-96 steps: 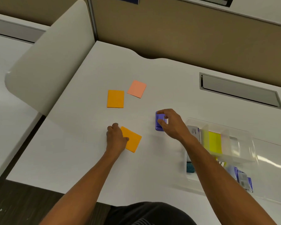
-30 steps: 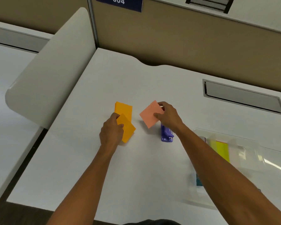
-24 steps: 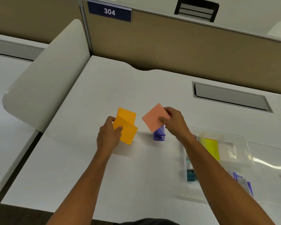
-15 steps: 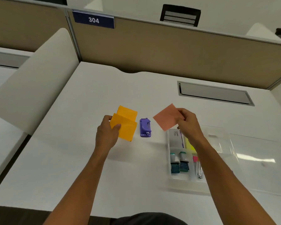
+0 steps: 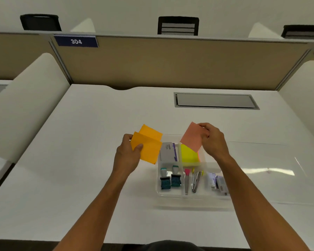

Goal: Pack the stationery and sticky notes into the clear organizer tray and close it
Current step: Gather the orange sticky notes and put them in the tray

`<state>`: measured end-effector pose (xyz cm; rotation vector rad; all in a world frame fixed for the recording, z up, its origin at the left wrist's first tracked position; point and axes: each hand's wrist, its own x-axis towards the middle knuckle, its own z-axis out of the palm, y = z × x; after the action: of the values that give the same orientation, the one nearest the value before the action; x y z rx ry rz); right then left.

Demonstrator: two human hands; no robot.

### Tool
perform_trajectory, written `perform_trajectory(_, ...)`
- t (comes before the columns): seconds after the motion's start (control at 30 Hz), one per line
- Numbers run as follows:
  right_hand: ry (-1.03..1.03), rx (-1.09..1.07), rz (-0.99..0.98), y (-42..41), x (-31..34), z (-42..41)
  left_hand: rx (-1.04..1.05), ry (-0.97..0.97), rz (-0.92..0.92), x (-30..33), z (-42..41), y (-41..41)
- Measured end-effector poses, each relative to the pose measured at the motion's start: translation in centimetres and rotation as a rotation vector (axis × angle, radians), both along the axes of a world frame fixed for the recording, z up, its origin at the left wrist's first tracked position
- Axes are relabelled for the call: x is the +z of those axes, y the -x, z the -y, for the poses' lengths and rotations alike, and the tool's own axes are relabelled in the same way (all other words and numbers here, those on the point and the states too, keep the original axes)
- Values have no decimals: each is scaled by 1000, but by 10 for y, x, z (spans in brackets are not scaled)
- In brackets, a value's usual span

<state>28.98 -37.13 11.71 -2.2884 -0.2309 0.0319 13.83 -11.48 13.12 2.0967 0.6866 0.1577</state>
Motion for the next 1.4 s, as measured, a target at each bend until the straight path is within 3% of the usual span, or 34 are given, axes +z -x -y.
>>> perform_trajectory(0.47, 283, 376, -180, -22, -51, 8, 4, -122, -57, 2, 94, -3)
perform_trajectory(0.6, 349, 431, -152, -24, -52, 12, 27, -120, -75, -1, 105, -1)
perform_trajectory(0.73, 177, 414, -143, -27, -46, 16, 44, -118, -78, -3, 112, -1)
perform_trajectory(0.83, -106, 428, -304, -23, -32, 16, 6, -106, -82, -3, 118, -6)
perform_trajectory(0.9, -187, 465, -350, -16, -24, 16, -35, -105, -102, -3, 122, -12)
perform_trajectory(1.13, -224, 505, -368, -14, -22, 33, -97, -89, -143, -7, 135, -31)
perform_trajectory(1.4, -45, 246, -148, -43, -31, 56, -93, -85, -209, -21, 135, -38)
